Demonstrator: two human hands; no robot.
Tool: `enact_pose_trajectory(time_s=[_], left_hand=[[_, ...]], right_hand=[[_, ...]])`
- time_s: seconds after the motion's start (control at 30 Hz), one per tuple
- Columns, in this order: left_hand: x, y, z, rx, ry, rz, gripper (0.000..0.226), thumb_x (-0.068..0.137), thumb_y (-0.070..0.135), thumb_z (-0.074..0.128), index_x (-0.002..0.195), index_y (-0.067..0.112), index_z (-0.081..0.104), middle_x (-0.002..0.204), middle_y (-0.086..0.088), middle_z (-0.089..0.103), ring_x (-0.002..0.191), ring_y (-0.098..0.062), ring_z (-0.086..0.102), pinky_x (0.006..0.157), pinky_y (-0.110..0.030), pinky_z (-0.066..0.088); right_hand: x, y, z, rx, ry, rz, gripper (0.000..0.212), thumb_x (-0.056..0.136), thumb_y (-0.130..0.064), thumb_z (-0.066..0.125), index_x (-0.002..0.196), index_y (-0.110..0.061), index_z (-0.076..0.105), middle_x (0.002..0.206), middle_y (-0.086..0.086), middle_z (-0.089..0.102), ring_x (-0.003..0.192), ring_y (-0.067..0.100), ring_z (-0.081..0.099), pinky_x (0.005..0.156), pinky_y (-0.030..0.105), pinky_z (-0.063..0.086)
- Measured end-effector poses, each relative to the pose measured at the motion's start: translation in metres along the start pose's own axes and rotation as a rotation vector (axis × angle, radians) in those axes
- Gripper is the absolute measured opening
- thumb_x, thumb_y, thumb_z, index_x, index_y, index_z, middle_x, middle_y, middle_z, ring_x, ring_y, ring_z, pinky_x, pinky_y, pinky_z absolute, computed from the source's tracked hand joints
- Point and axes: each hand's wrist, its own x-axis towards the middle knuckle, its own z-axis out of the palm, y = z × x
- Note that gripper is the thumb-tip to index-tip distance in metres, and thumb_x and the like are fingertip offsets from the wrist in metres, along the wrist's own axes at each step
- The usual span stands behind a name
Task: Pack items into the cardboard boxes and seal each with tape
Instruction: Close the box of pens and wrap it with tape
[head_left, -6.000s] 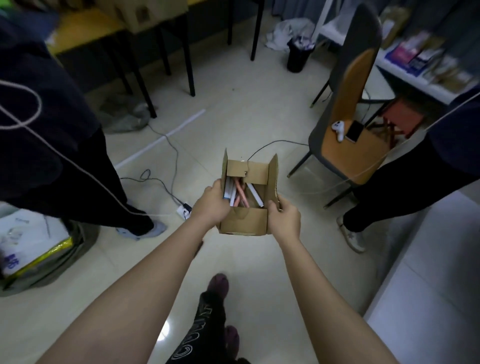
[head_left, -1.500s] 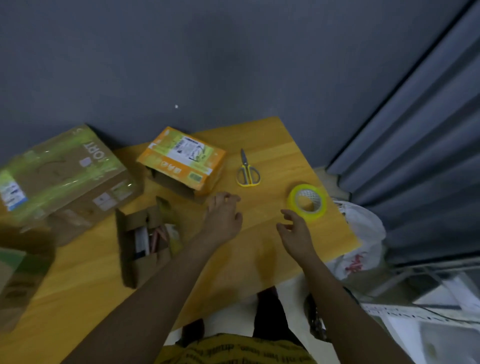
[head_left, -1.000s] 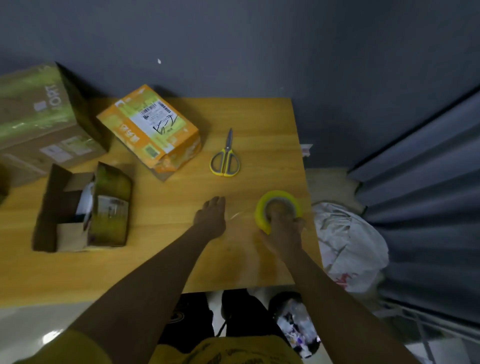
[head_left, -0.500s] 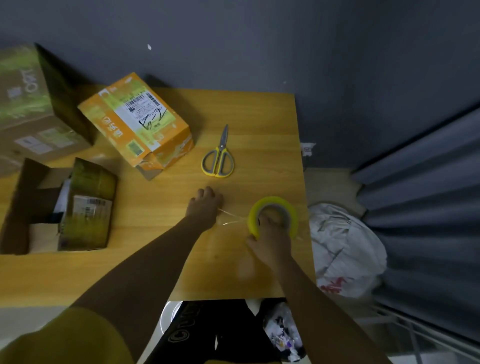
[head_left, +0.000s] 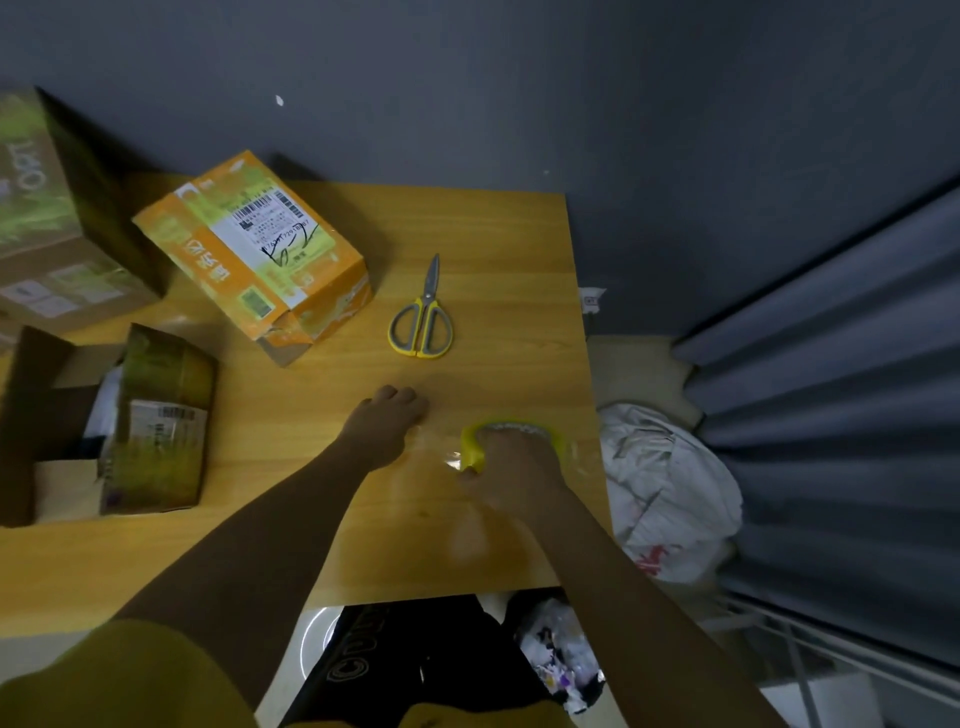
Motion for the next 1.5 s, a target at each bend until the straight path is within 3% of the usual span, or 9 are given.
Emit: enact_pose_trajectory(time_s=[0.2, 0.33, 0.43, 0.63, 0.83, 0.97, 1.1, 1.2, 1.5], left_hand=[[-0.003, -0.007, -0.003, -0.153, -0.013, -0.001, 0.033, 0.096, 0.01, 0.045, 0.128, 0.018, 0.045, 0.132, -0.006, 0.046, 0.122, -0.029, 0.036, 0.088, -0.041, 0.041], [-0.002, -0.005, -0.003, -0.25, -0.025, -0.048, 0.048, 0.094, 0.015, 0.053, 0.139, 0.024, 0.04, 0.136, -0.005, 0.044, 0.129, -0.029, 0.033, 0.097, -0.042, 0.038], [0.0, -0.004, -0.002, -0.226, -0.032, -0.062, 0.039, 0.095, 0.019, 0.054, 0.133, 0.024, 0.05, 0.136, -0.007, 0.044, 0.129, -0.029, 0.033, 0.099, -0.041, 0.037], [0.0, -0.016, 0.0, -0.358, 0.023, -0.031, 0.021, 0.092, 0.015, 0.059, 0.112, 0.017, 0.063, 0.126, -0.009, 0.047, 0.122, -0.031, 0.037, 0.097, -0.039, 0.036], [-0.006, -0.026, -0.014, -0.555, 0.123, 0.108, 0.012, 0.091, 0.007, 0.059, 0.091, 0.019, 0.057, 0.113, -0.004, 0.053, 0.115, -0.028, 0.045, 0.097, -0.039, 0.032], [-0.013, -0.014, -0.046, -0.672, 0.03, 0.125, 0.014, 0.094, 0.003, 0.05, 0.088, 0.015, 0.051, 0.097, -0.005, 0.053, 0.092, -0.023, 0.051, 0.077, -0.028, 0.039], [-0.032, -0.014, -0.077, -0.696, 0.05, 0.193, 0.015, 0.096, 0.006, 0.051, 0.085, 0.016, 0.052, 0.088, -0.002, 0.054, 0.076, -0.016, 0.049, 0.069, -0.024, 0.039], [-0.049, -0.013, -0.105, -0.716, 0.059, 0.214, 0.013, 0.096, 0.009, 0.053, 0.088, 0.018, 0.057, 0.092, -0.002, 0.058, 0.077, -0.011, 0.053, 0.07, -0.018, 0.042], [-0.104, -0.028, -0.131, -0.867, 0.236, -0.067, 0.02, 0.09, 0.015, 0.066, 0.101, 0.018, 0.05, 0.079, 0.003, 0.061, 0.073, -0.015, 0.057, 0.072, -0.036, 0.048]], right_hand=[[0.004, -0.017, -0.026, 0.017, -0.013, 0.028, 0.037, 0.09, -0.044, 0.055, 0.101, -0.009, 0.062, 0.103, 0.01, 0.063, 0.098, 0.031, 0.061, 0.076, 0.035, 0.044], [0.004, -0.023, -0.03, -0.022, -0.003, 0.004, 0.046, 0.09, -0.053, 0.055, 0.102, -0.01, 0.064, 0.106, 0.009, 0.064, 0.102, 0.029, 0.062, 0.079, 0.036, 0.047], [0.003, -0.028, -0.03, -0.02, 0.019, 0.005, 0.05, 0.089, -0.056, 0.054, 0.101, -0.009, 0.065, 0.106, 0.011, 0.065, 0.102, 0.029, 0.061, 0.079, 0.035, 0.047], [0.004, -0.028, -0.039, -0.034, 0.021, 0.021, 0.042, 0.089, -0.053, 0.053, 0.077, -0.013, 0.055, 0.073, 0.002, 0.051, 0.087, 0.028, 0.062, 0.064, 0.03, 0.04], [-0.009, 0.0, -0.056, 0.077, 0.176, 0.034, 0.041, 0.085, -0.052, 0.06, 0.097, -0.014, 0.07, 0.091, 0.006, 0.068, 0.089, 0.027, 0.061, 0.07, 0.031, 0.035], [-0.018, 0.018, -0.062, 0.164, 0.189, 0.077, 0.041, 0.085, -0.047, 0.063, 0.118, -0.022, 0.067, 0.106, 0.002, 0.069, 0.101, 0.024, 0.061, 0.086, 0.033, 0.04], [-0.029, 0.029, -0.055, 0.424, 0.181, 0.134, 0.026, 0.085, -0.042, 0.067, 0.093, -0.017, 0.067, 0.083, -0.001, 0.061, 0.078, 0.018, 0.057, 0.068, 0.03, 0.039], [-0.036, 0.029, -0.045, 0.592, 0.125, 0.163, 0.032, 0.088, -0.037, 0.065, 0.068, -0.018, 0.048, 0.067, -0.002, 0.043, 0.061, 0.013, 0.045, 0.058, 0.03, 0.032], [-0.038, -0.02, -0.017, 0.74, 0.131, 0.113, 0.036, 0.09, -0.028, 0.059, 0.069, -0.016, 0.031, 0.067, 0.001, 0.03, 0.059, 0.015, 0.032, 0.054, 0.034, 0.02]])
